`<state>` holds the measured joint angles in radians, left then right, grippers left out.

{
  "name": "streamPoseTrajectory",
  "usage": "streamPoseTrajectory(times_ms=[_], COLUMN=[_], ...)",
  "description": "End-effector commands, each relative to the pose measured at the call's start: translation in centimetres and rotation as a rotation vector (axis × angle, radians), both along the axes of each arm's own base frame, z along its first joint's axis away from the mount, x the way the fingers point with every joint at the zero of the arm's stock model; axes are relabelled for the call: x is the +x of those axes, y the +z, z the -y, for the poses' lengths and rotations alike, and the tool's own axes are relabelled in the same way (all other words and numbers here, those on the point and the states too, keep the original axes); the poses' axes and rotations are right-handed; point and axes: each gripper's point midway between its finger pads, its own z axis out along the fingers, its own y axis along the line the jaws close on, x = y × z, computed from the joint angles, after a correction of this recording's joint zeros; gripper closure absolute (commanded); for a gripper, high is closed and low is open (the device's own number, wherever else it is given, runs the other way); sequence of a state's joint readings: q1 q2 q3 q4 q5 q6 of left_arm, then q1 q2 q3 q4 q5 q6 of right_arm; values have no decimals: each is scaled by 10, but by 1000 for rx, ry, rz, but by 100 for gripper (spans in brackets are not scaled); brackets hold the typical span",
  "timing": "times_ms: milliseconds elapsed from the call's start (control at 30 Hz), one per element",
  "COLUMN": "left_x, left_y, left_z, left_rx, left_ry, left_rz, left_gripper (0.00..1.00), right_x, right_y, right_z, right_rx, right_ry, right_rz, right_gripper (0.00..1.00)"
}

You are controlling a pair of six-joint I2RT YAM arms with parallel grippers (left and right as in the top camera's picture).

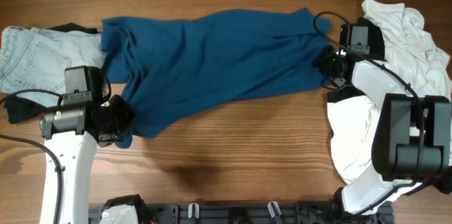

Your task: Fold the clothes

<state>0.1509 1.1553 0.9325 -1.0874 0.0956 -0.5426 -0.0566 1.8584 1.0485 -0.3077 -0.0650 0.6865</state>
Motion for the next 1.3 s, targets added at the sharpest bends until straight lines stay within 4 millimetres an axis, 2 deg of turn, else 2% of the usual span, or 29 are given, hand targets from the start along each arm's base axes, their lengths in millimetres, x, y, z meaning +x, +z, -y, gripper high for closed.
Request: streamPoseTrajectory(times_ms=[0,100,267,467,600,700,833,933,1067,1133,1167,1267], left_x=[1,1,1,4,4,4,4,4,4,4,4,4], left_y=[2,2,2,3,3,3,3,3,3,3,3,3], left_z=[-3,-3,-3,-3,-3,-3,-3,-3,-3,-3,-3,-3], left_rx=[11,11,11,13,13,13,13,12,12,13,13,13], left_ry=[-5,-5,-5,-5,-5,-5,-4,-2,-2,-2,-2,-2], left_rz=[10,10,11,21,21,21,21,21,22,21,21,23], left_gripper=[96,95,96,95,95,95,95,95,95,95,95,95], right_x=[6,9,22,22,20,20,33,29,23,23,24,27], right_y=[16,19,38,37,27,12,16,10,-9,-10,-9,-7], right_z=[1,2,4,0,-1,-6,-15,-14,-15,-15,-15,-16], right_rx=[-22,-27,-53,-58,-53,-43,-48,-47,-40,-41,-42,-35], right_ry=[3,1,20,53,55,71,133,132,132,133,133,135], right_rz=[45,57,106,106,81,57,118,92,42,42,46,61], right_gripper=[44,37,43,43,43,43,47,47,47,48,51,76])
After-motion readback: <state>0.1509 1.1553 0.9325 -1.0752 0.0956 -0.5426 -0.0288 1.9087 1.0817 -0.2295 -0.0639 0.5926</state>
